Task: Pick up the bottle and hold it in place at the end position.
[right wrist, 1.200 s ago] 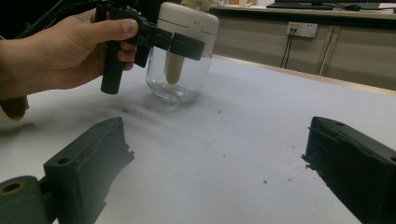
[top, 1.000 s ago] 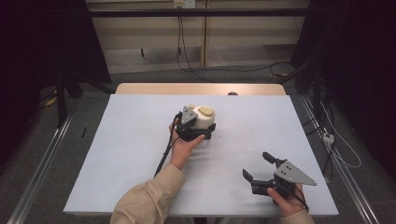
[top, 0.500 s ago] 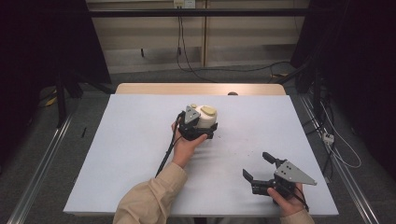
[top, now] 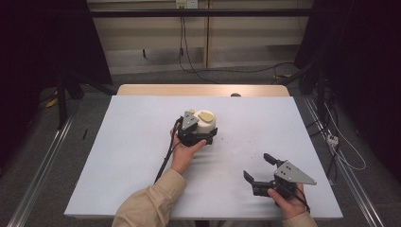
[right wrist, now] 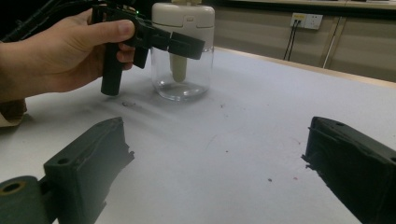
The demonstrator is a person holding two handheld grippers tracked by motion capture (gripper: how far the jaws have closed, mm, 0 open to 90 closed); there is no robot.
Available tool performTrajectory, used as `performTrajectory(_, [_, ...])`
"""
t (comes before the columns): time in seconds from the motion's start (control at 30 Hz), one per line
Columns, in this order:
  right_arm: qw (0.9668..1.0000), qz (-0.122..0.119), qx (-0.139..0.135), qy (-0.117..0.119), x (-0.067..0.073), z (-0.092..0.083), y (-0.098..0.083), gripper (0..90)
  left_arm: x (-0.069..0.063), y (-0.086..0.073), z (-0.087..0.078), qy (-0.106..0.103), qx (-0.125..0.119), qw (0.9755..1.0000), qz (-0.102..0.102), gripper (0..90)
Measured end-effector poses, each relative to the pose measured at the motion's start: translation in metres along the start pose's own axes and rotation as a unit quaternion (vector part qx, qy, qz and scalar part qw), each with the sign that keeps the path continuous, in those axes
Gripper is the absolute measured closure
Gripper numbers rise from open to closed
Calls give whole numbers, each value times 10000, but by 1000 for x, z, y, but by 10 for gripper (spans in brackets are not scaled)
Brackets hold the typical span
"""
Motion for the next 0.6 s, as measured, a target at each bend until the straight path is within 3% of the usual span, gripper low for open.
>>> performTrajectory(0.6, [9996,114,252,21,-2,17,8,51,-2,-4,-3,32,-80,9999,63,51])
Point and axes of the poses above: each handheld gripper's, and its own axes: z roughly forward along the jaws, y roughly out of its top, x roughly to its left, the point moved 5 cm from there along z, roughly forward along the jaws, and after that the axes turned 1 degree about -y, right-handed, at the moved point
